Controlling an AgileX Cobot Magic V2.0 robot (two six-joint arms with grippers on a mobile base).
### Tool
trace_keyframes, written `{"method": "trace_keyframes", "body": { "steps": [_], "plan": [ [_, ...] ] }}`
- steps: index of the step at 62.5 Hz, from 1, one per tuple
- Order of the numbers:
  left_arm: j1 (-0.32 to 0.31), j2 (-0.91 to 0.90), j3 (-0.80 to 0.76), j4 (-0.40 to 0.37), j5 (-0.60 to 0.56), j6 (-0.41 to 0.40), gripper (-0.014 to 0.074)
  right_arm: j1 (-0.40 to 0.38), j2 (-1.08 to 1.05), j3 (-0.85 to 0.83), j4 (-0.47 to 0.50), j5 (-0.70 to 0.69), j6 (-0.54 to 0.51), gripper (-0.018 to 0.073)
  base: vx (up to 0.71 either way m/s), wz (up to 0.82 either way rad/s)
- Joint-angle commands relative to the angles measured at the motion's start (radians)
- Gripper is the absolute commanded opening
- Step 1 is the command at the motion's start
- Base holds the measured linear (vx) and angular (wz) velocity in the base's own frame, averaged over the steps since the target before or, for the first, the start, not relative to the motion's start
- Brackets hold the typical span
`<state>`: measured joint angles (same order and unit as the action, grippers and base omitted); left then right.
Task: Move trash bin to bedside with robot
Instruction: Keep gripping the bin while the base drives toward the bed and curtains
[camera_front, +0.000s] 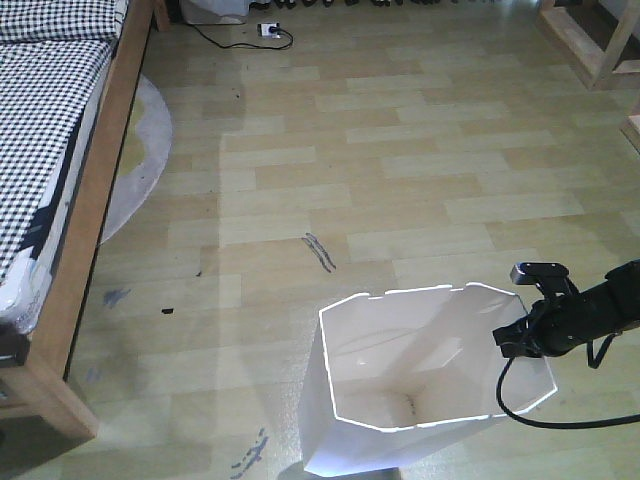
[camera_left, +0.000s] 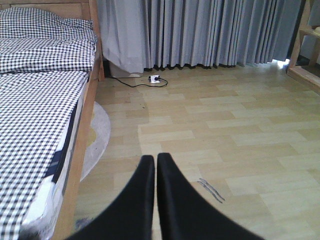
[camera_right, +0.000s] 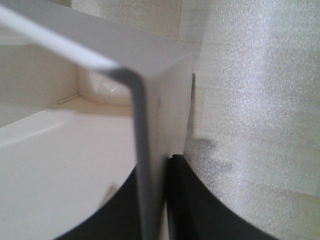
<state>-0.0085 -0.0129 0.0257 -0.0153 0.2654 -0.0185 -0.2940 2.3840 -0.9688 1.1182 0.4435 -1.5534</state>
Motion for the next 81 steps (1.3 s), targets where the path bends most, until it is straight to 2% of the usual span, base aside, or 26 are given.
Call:
{"method": "trace_keyframes", "body": {
  "steps": [1,81],
  "plan": [
    [-0.006,-0.014,0.019,-0.003,-0.069,-0.004,-0.0006,-0.004,-0.074,-0.011,0.046,0.183,0.016,-0.0005,0.23,-0.03],
    [-0.006,-0.014,0.019,-0.003,-0.069,-0.004,-0.0006,-0.004,-0.074,-0.011,0.046,0.182,0.016,-0.0005,0.25,0.03]
  ]
}}
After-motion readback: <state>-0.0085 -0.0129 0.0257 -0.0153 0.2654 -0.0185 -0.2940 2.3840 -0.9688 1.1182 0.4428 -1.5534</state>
